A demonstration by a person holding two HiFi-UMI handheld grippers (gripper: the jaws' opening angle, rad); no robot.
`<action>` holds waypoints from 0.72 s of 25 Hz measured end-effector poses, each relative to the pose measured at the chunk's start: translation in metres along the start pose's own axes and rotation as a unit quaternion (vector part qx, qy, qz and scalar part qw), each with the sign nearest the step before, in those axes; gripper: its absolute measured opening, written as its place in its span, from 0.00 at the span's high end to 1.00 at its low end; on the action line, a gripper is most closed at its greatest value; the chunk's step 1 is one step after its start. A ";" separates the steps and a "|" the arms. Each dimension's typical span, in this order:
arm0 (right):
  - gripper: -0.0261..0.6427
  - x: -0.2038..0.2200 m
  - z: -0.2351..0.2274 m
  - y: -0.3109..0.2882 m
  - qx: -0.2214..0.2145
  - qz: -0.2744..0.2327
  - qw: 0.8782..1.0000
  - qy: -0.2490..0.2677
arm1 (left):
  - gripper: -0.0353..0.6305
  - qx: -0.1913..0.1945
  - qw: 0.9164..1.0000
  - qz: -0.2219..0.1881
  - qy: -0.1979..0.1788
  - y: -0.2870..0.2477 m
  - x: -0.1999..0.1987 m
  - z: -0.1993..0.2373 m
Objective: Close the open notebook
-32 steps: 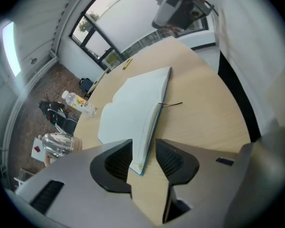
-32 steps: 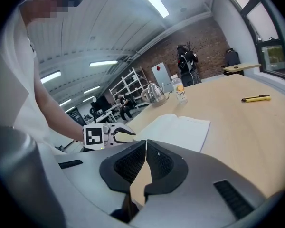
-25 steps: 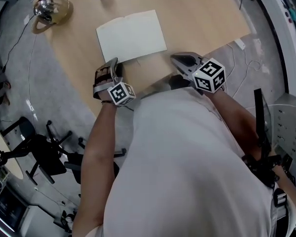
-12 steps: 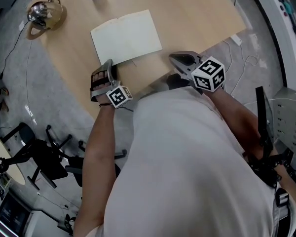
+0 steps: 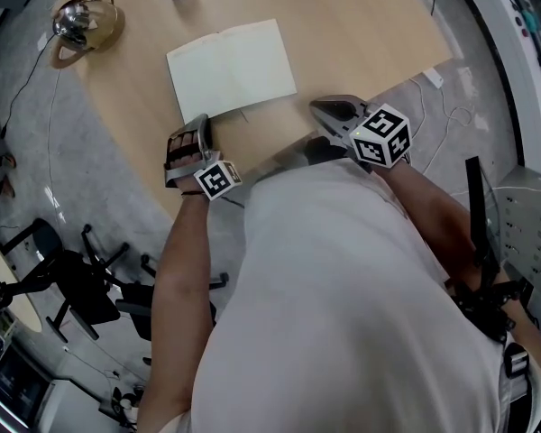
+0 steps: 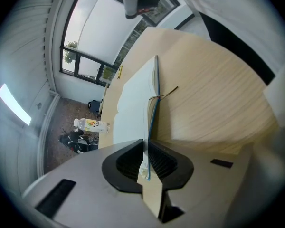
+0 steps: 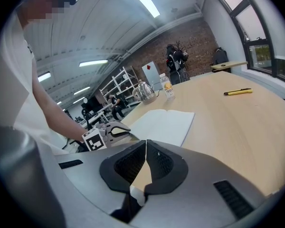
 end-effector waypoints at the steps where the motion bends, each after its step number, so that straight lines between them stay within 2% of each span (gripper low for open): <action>1: 0.94 0.000 0.000 -0.001 -0.002 0.000 1.000 0.000 | 0.89 -0.003 1.000 -0.001 -0.003 0.002 -0.001 0.002; 6: 0.94 -0.004 0.003 -0.012 -0.020 -0.005 1.000 0.004 | 0.89 -0.022 0.999 -0.002 -0.029 0.013 -0.004 0.016; 11: 0.94 -0.009 -0.002 -0.017 -0.035 -0.015 0.999 -0.001 | 0.89 -0.050 0.994 -0.021 -0.092 0.028 -0.019 0.035; 14: 0.94 -0.011 -0.008 -0.021 -0.041 -0.022 0.999 -0.013 | 0.89 -0.074 0.983 -0.035 -0.164 0.035 -0.031 0.048; 18: 0.94 -0.010 -0.013 -0.022 -0.047 -0.027 0.998 -0.022 | 0.89 -0.075 0.965 -0.065 -0.244 0.047 -0.050 0.055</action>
Point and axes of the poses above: the fingertips, and each gripper's own axes: y backward along the fingers, z to its left, x out of its underside, the point moved 5 cm from there along y, backward along the fingers, and after that the axes turned 7 degrees about z, right-handed, at the moved point
